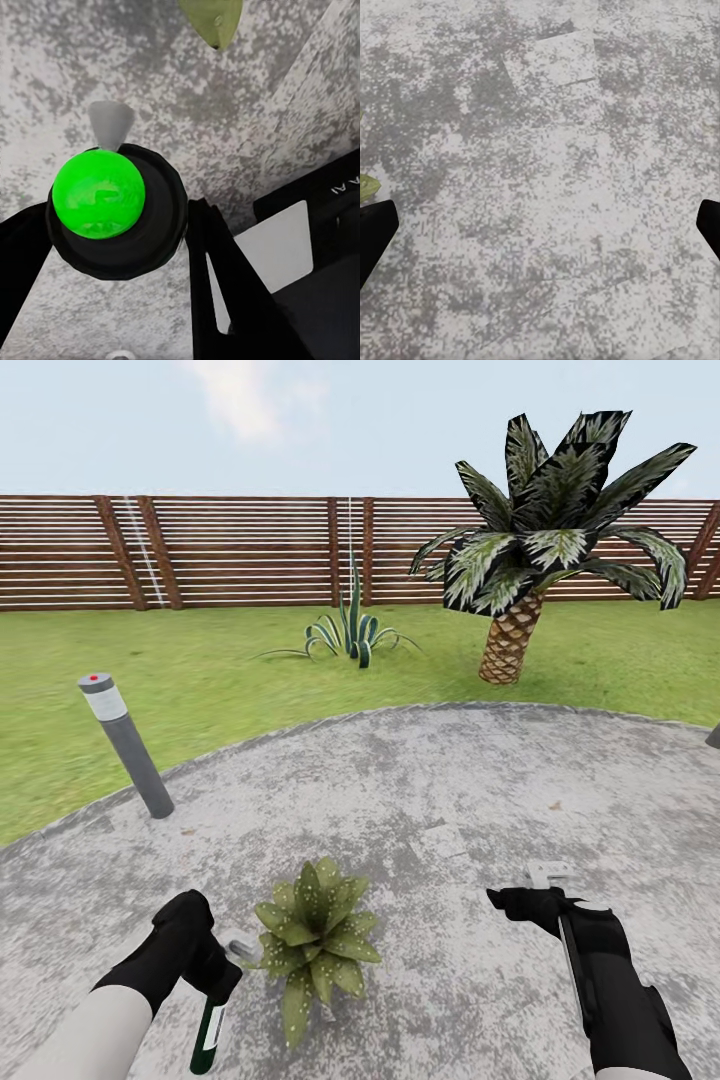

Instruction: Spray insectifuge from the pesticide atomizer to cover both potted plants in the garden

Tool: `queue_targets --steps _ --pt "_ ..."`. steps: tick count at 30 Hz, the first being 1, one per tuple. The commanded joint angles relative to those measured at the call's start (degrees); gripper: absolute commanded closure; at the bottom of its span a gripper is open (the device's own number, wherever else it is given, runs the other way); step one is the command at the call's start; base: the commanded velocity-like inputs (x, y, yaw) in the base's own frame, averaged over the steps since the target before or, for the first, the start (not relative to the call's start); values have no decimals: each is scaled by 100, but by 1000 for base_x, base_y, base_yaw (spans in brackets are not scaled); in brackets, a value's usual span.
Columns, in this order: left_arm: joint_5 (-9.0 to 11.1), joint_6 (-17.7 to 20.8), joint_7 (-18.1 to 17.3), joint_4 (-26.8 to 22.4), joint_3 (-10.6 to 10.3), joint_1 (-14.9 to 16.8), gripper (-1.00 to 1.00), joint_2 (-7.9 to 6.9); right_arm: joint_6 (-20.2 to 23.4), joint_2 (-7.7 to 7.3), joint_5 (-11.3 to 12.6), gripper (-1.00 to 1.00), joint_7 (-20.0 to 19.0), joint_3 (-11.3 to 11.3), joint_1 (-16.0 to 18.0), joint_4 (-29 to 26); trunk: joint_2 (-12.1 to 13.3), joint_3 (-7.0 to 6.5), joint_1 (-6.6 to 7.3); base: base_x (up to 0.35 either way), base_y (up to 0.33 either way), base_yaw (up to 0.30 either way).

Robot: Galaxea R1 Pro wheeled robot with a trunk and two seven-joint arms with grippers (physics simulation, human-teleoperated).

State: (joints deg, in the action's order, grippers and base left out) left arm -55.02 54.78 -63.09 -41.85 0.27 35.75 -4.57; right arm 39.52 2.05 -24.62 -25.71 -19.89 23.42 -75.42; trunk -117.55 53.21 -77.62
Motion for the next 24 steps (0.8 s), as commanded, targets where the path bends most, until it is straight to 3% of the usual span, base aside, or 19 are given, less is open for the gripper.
queue_targets --steps 1,10,24 --pt "-47 33 -55 -7 2 2 100 3 12 6 -60 -100 -55 -13 5 -8 38 -13 23 0 0 0" --pt "-49 32 -55 -7 -9 4 100 7 12 7 -60 -100 -57 -15 5 -8 399 -184 220 0 0 0" --pt "-44 32 -55 -7 -10 8 100 9 12 12 -60 -100 -57 0 5 -8 960 -558 528 0 0 0"
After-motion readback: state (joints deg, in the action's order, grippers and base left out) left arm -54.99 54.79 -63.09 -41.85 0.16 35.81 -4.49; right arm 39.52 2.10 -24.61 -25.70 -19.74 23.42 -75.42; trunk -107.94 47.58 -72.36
